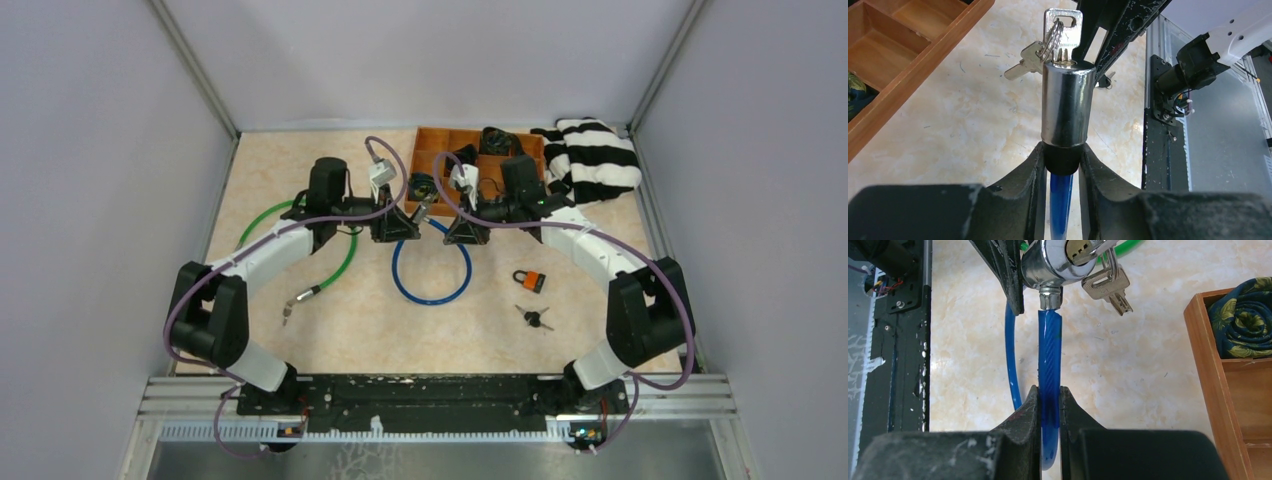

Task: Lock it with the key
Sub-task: Lock the lock.

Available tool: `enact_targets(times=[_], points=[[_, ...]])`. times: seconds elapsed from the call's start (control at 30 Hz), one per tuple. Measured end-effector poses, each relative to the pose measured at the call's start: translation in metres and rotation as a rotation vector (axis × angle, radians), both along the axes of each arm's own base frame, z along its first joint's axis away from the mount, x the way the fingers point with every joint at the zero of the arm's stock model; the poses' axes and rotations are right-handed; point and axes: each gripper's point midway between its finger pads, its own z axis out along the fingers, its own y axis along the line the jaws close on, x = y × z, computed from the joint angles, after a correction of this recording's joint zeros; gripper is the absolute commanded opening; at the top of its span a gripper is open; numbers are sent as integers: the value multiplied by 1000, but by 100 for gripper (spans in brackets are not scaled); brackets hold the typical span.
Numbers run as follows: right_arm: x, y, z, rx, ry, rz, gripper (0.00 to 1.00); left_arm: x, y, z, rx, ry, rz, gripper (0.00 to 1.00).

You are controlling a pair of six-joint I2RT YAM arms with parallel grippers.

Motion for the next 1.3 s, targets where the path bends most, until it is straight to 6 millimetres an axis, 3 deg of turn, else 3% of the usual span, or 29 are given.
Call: enact_targets(times=[0.2, 0.5, 0.63, 0.8, 0.93, 1.13, 1.3], points=[[-1, 2, 1, 1, -6, 8, 0, -4, 0, 1, 0, -31, -37, 0], [-2, 6, 19, 43, -109, 37, 0, -8, 5, 13, 34, -215, -94, 0], [-13, 4, 17, 74, -149, 42, 0, -17, -1, 21, 67, -293, -139, 0], [-24, 0, 5, 81, -141, 44, 0, -29, -7, 14, 132, -349, -167, 0], [-32, -4, -4, 75, -130, 46, 6, -36, -10, 8, 163, -387, -187, 0], [-37, -3, -6, 81, -132, 56, 28, -43, -7, 5, 185, -430, -186, 0], [-41, -4, -7, 52, -103, 56, 40, -50, -7, 1, 187, -416, -185, 0]])
